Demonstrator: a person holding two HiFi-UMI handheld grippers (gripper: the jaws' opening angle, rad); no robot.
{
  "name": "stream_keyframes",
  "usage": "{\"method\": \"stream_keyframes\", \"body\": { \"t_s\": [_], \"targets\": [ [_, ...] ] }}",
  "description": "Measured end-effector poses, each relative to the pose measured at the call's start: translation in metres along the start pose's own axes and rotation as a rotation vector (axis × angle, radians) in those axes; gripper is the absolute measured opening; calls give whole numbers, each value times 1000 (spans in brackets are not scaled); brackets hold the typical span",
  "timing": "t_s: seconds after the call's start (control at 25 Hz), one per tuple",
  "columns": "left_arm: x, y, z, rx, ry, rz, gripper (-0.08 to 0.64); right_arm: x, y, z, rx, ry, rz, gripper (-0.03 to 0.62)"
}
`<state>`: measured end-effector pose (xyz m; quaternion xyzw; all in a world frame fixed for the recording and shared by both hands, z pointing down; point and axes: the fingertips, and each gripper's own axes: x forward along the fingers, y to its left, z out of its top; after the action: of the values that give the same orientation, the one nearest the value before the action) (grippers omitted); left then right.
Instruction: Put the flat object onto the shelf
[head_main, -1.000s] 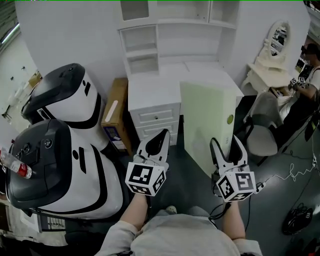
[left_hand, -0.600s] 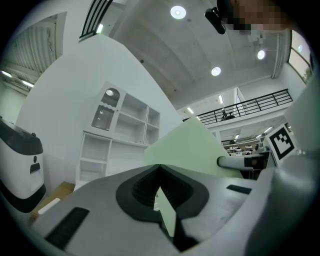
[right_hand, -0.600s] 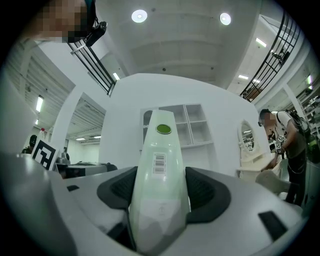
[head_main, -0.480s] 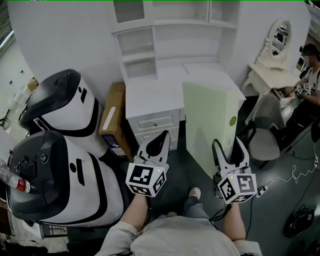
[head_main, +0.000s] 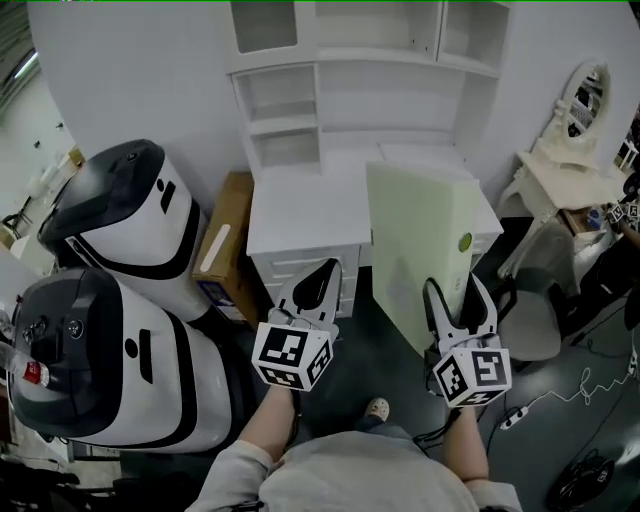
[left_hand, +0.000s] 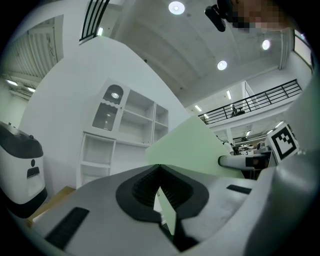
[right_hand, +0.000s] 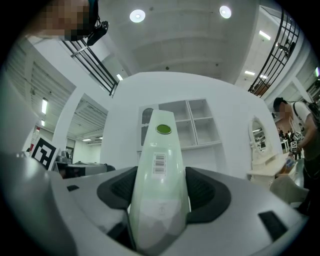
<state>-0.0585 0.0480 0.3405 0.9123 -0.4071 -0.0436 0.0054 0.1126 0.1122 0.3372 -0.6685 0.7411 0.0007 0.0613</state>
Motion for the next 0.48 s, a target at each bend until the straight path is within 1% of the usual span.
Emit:
{"method": "stream_keyframes", "body": {
  "t_s": [0.28, 0.48],
  "targets": [
    [54, -2, 1, 10, -15, 74, 14, 41, -47, 9, -1, -17, 59, 290],
    [89, -10, 1, 13, -36, 114, 14, 62, -79, 13, -16, -32, 97, 290]
  ]
}}
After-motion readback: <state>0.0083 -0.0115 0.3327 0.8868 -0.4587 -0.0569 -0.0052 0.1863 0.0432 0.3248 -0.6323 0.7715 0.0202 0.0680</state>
